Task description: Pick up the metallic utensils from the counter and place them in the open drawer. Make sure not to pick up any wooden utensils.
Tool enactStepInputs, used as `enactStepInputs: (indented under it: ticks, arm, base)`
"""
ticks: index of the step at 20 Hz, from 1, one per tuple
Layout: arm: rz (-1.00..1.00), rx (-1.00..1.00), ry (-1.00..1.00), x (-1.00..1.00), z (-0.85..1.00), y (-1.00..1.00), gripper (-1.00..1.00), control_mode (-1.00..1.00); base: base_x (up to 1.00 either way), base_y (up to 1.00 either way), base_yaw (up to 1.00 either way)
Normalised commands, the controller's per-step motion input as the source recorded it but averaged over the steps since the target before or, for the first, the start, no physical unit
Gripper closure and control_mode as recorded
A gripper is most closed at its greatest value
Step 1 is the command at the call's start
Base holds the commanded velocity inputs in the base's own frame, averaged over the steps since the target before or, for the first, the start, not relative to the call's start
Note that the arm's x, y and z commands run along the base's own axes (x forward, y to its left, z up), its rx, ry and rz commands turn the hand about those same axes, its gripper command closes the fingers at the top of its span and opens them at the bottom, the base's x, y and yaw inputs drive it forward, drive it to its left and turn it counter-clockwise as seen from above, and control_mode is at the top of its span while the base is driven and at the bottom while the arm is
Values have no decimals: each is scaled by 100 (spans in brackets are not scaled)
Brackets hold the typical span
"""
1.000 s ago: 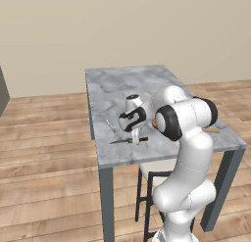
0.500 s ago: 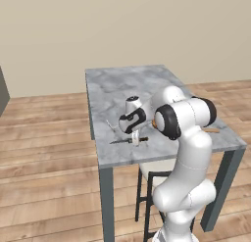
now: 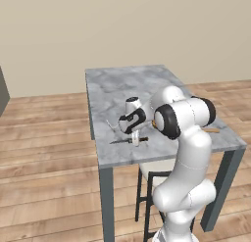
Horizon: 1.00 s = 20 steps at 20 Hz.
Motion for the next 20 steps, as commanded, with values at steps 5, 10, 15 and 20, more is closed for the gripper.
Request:
enactStepInputs:
  ticks: [5, 10, 15, 20]
  arm:
    - [0, 0, 0, 1, -10, 0, 100, -100]
    - [1, 0, 0, 0, -8, 0, 100, -100]
    - [0, 0, 0, 0, -9, 0, 100, -100]
    - [-7, 0, -10, -9, -3, 0, 100, -100]
  base:
    - [0, 0, 0]
    - [0, 0, 0]
    - [0, 0, 0]
    - [0, 0, 0]
